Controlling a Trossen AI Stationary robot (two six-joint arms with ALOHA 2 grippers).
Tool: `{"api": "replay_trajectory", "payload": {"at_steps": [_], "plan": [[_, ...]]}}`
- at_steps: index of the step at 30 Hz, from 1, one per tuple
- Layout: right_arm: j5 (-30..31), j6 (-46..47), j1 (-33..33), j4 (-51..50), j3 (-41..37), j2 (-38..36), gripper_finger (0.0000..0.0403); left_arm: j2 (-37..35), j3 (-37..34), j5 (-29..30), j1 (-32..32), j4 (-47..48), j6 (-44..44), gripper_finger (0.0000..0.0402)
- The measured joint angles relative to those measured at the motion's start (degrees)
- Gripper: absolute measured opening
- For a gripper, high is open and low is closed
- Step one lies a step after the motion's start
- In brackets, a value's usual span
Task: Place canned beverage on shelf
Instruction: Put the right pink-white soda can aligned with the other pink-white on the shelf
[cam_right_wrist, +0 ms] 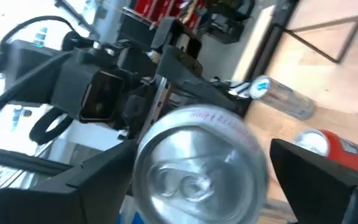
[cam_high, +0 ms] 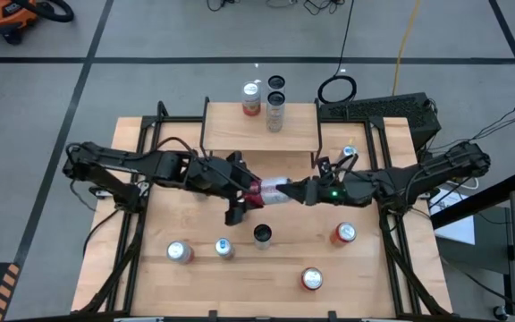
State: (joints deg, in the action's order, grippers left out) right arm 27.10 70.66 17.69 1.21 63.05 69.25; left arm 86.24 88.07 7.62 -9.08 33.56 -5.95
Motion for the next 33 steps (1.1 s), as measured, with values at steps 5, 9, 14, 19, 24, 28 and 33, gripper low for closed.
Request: {"api": "replay_trajectory", "payload": {"at_steps": [5, 9, 14, 19, 24, 28, 33], "plan": [[-1.69, -7.78, 0.00, 5.24, 0.02, 0.00, 0.0381, -1.12, 0.83, -4.24, 0.02, 0.13, -2.76, 0.0303], [-1.92, -15.10, -0.13, 8.36, 0.02, -0.15, 0.0389, -1.16, 2.38, -7.46, 0.06, -0.18, -4.03, 0.0303], [-1.66, -24.89, -0.51, 13.75, 0.02, -0.15, 0.0389, -1.20, 3.19, -11.04, 0.04, -0.15, -7.39, 0.0302], [-1.63, -34.97, -0.99, 18.51, 0.02, -0.15, 0.0389, -1.20, 3.21, -13.07, 0.07, -0.13, -10.96, 0.0302], [-1.95, -45.25, -1.14, 21.49, 0.02, -0.15, 0.0389, -1.20, 3.21, -15.45, 0.07, -0.28, -15.38, 0.0302], [-4.90, -52.41, -1.14, 23.63, 0.00, -0.61, 0.0389, -1.20, 3.21, -19.34, 1.18, -1.07, -20.54, 0.0302], [-9.32, -55.56, -1.12, 17.56, 3.70, -1.54, 0.0389, -1.20, 3.23, -26.33, 3.78, -4.22, -27.80, 0.0302]]}}
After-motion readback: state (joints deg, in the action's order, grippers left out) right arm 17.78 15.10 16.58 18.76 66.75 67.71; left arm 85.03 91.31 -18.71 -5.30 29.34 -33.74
